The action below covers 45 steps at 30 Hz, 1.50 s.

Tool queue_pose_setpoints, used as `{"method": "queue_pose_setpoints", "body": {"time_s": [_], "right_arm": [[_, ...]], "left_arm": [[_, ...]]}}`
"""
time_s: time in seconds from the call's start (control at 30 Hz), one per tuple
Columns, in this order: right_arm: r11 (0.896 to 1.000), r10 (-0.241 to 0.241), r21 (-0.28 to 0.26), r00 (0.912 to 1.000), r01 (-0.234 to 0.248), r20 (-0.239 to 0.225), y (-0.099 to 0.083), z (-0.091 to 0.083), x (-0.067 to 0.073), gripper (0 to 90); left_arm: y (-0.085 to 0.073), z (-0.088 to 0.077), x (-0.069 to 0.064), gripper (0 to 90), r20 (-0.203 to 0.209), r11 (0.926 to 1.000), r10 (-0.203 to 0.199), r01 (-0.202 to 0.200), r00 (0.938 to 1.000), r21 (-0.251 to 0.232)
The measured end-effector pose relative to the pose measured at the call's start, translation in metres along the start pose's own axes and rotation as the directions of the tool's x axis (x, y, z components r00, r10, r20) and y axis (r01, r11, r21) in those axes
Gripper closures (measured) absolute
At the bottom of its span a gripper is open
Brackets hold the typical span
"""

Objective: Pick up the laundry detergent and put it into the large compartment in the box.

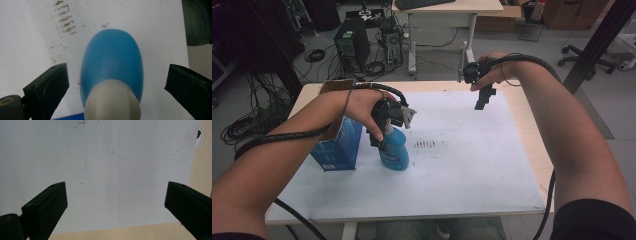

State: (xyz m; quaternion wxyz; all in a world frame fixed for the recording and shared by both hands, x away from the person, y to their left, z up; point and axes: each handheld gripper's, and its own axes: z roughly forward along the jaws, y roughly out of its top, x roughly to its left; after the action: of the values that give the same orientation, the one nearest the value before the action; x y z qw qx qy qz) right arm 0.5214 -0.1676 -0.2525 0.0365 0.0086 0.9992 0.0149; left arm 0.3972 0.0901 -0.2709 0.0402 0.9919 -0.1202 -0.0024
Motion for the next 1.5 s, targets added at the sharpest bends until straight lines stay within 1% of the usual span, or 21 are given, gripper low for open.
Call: {"method": "queue_pose_setpoints", "body": {"time_s": [0.27, 0.3, 0.67, 0.7, 0.8, 0.9, 1.07, 1.17, 1.3, 1.33, 1.5], "right_arm": [[1.000, 0.000, -0.002, 1.0000, 0.000, -0.002, 0.000, 0.001, 0.000, 4.4], [1.000, 0.002, -0.001, 1.0000, -0.002, -0.004, 0.000, 0.002, 0.000, 4.4], [1.000, 0.008, -0.005, 0.9999, -0.008, -0.011, -0.002, 0.007, 0.001, 4.5], [1.000, 0.008, -0.006, 0.9999, -0.008, -0.011, -0.002, 0.007, 0.001, 4.4], [1.000, 0.009, -0.006, 0.9999, -0.009, -0.011, -0.002, 0.008, 0.001, 4.5], [1.000, 0.009, -0.010, 0.9999, -0.009, -0.012, -0.002, 0.008, 0.001, 4.4], [1.000, 0.010, -0.007, 0.9999, -0.010, -0.014, -0.002, 0.010, 0.001, 4.5], [1.000, 0.011, -0.006, 0.9998, -0.011, -0.016, -0.001, 0.011, 0.001, 4.7], [1.000, 0.013, -0.012, 0.9998, -0.013, -0.014, 0.000, 0.012, 0.001, 4.5], [1.000, 0.013, -0.012, 0.9998, -0.013, -0.014, 0.000, 0.012, 0.001, 4.6], [1.000, 0.014, -0.012, 0.9998, -0.014, -0.014, 0.000, 0.013, 0.000, 4.6]], "left_arm": [[-0.003, 0.006, 0.000, 5.1, 0.001, 0.9999, -0.009, 0.009, 1.0000, 0.005], [-0.003, 0.008, 0.000, 5.2, 0.003, 1.0000, -0.003, 0.003, 1.0000, 0.004], [-0.004, 0.014, -0.001, 5.3, 0.002, 1.0000, 0.004, -0.004, 1.0000, 0.002], [-0.004, 0.015, -0.001, 5.6, -0.001, 0.9999, 0.013, -0.013, 0.9999, 0.004], [-0.005, 0.016, -0.001, 5.8, 0.002, 1.0000, 0.008, -0.008, 1.0000, 0.002], [-0.006, 0.016, -0.001, 6.0, -0.006, 1.0000, 0.006, -0.006, 1.0000, 0.001], [-0.007, 0.018, -0.001, 7.6, -0.013, 1.0000, 0.006, -0.006, 0.9999, -0.001], [-0.008, 0.020, -0.001, 8.4, -0.017, 1.0000, 0.002, -0.002, 0.9999, 0.009], [-0.009, 0.021, -0.001, 9.0, -0.021, 1.0000, 0.000, 0.000, 0.9998, 0.000], [-0.010, 0.021, -0.001, 9.6, -0.026, 1.0000, 0.000, 0.000, 0.9997, 0.001], [-0.012, 0.021, -0.001, 13.0, -0.025, 1.0000, 0.005, -0.005, 0.9997, 0.000]]}}
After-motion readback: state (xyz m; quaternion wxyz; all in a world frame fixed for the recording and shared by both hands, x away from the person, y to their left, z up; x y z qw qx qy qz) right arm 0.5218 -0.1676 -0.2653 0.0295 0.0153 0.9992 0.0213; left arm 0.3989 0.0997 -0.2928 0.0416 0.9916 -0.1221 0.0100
